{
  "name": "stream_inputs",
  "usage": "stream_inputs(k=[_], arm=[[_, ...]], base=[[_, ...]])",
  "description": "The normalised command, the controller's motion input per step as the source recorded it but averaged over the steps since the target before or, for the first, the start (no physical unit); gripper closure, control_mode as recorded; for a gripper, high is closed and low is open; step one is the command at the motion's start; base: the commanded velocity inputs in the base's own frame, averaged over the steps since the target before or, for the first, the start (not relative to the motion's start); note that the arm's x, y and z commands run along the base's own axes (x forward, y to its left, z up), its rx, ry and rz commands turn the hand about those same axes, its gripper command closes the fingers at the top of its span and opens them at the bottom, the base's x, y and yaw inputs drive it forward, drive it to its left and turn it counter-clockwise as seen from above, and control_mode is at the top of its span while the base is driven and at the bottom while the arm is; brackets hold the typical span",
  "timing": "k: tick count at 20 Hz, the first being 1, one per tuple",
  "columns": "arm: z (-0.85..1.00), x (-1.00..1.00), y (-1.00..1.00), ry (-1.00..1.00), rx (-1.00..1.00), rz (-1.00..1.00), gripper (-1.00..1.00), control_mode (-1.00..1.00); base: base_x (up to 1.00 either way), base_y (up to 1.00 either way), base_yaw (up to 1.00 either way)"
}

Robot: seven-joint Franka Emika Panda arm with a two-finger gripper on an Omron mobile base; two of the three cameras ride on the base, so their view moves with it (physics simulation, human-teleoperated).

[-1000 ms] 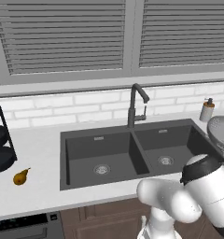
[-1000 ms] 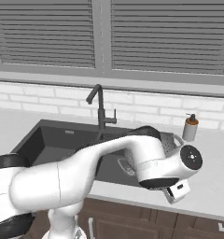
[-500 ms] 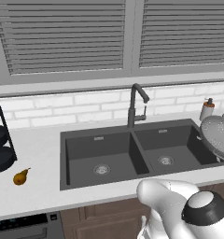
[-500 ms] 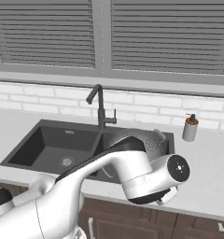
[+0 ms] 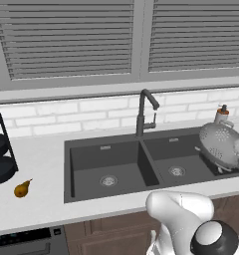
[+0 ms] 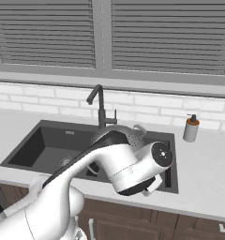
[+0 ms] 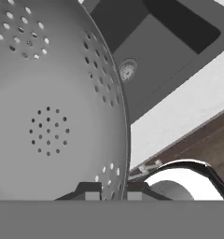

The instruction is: Put the colander in the sink, put the pear in the colander, and turn on the sink faucet and pour water over the colander.

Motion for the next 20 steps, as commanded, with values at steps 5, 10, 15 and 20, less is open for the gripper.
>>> stream_inputs(k=[5,10,15,20], arm=[[0.02,0.43,0.90,0.31,-0.07,0.00,1.00,-1.00],[0.00,0.12,0.51,0.33,-0.03,0.04,1.00,-1.00],[-0.02,0.35,0.79,0.37,-0.11,-0.01,1.00,-1.00],[0.00,0.30,0.79,0.18,-0.13,-0.07,1.00,-1.00]], base=[[0.00,0.00,0.00],[0.00,0.00,0.00],[0.00,0.00,0.00],[0.00,0.00,0.00]])
